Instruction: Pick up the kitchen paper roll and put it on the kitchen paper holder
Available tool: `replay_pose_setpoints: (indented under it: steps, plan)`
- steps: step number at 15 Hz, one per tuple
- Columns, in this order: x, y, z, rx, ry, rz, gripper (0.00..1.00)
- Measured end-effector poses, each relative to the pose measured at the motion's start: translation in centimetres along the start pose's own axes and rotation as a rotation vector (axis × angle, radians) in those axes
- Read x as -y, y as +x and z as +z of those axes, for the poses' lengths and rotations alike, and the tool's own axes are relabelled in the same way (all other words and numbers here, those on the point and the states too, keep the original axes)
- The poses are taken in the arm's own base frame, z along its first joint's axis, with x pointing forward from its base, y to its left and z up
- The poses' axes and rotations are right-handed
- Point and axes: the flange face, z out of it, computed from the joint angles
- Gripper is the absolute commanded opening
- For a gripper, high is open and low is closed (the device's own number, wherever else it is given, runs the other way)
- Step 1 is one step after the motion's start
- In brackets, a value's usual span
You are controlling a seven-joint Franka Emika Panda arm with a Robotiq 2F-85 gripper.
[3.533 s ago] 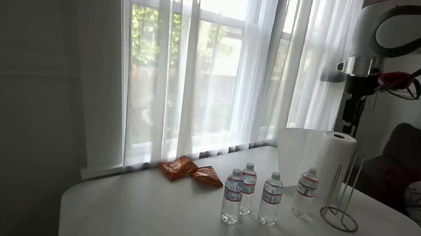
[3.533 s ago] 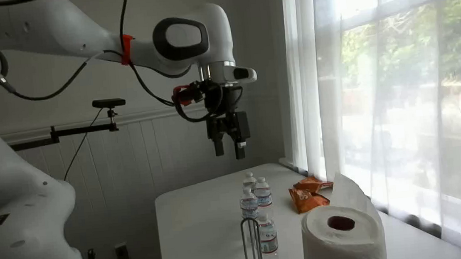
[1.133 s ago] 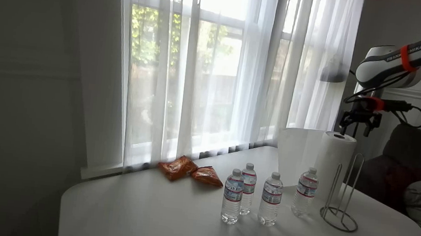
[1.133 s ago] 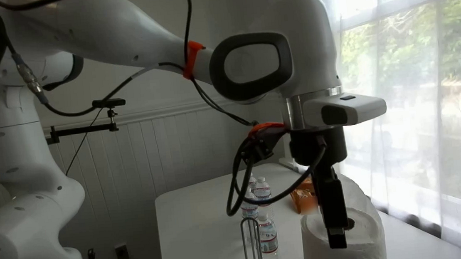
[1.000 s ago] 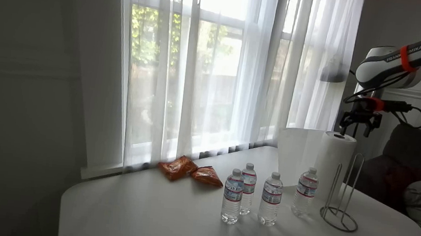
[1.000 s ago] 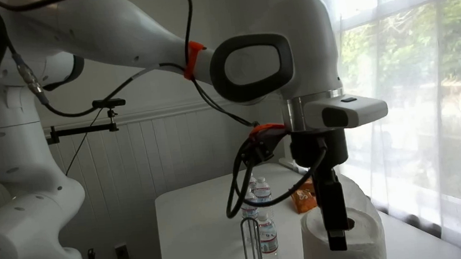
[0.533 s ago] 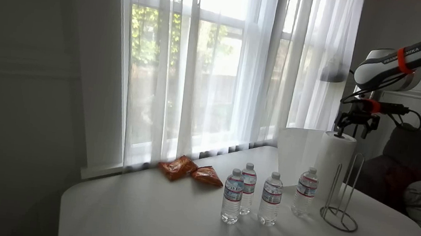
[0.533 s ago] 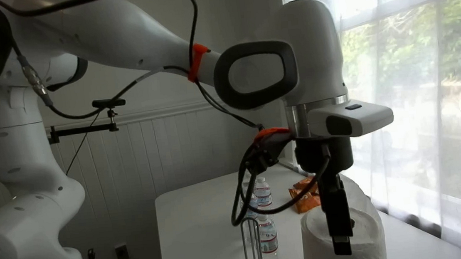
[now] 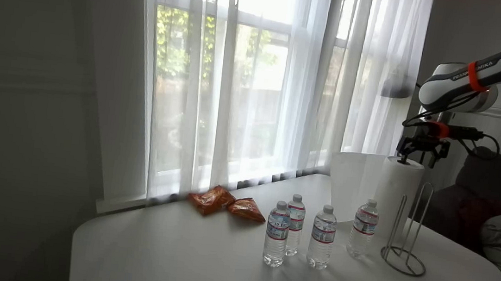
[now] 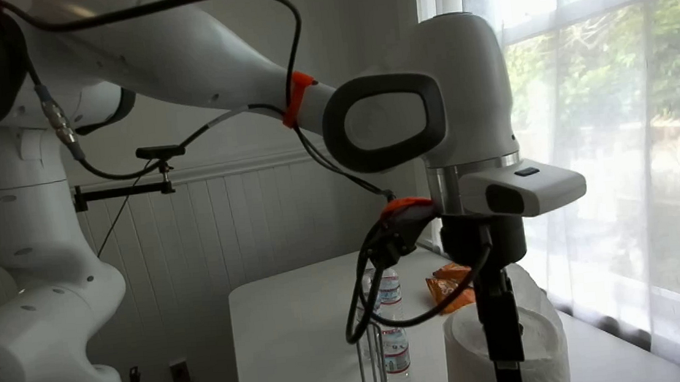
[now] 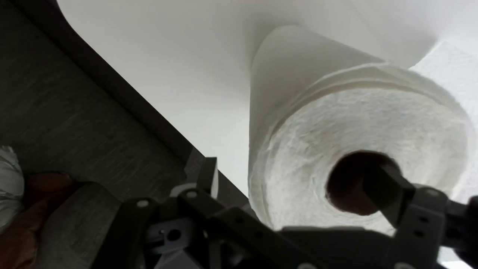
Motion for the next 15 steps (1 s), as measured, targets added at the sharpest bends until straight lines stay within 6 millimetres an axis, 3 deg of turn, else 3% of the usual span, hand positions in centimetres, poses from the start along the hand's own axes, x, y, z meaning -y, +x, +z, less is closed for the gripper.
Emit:
replay_pose_setpoints:
  steps: [1, 3, 11, 13, 15]
  plan:
    - [0.02, 0.01, 0.14, 0.002, -0.001, 0.003, 0.78]
    - [0.06, 0.02, 0.37, 0.006, -0.003, 0.007, 0.68]
    - [0.21, 0.00, 0.43, 0.013, 0.026, 0.036, 0.10]
    - [0.24, 0.03, 0.23, 0.012, 0.036, 0.045, 0.01]
    - [0.23, 0.21, -0.52, 0.001, 0.042, 0.049, 0.04]
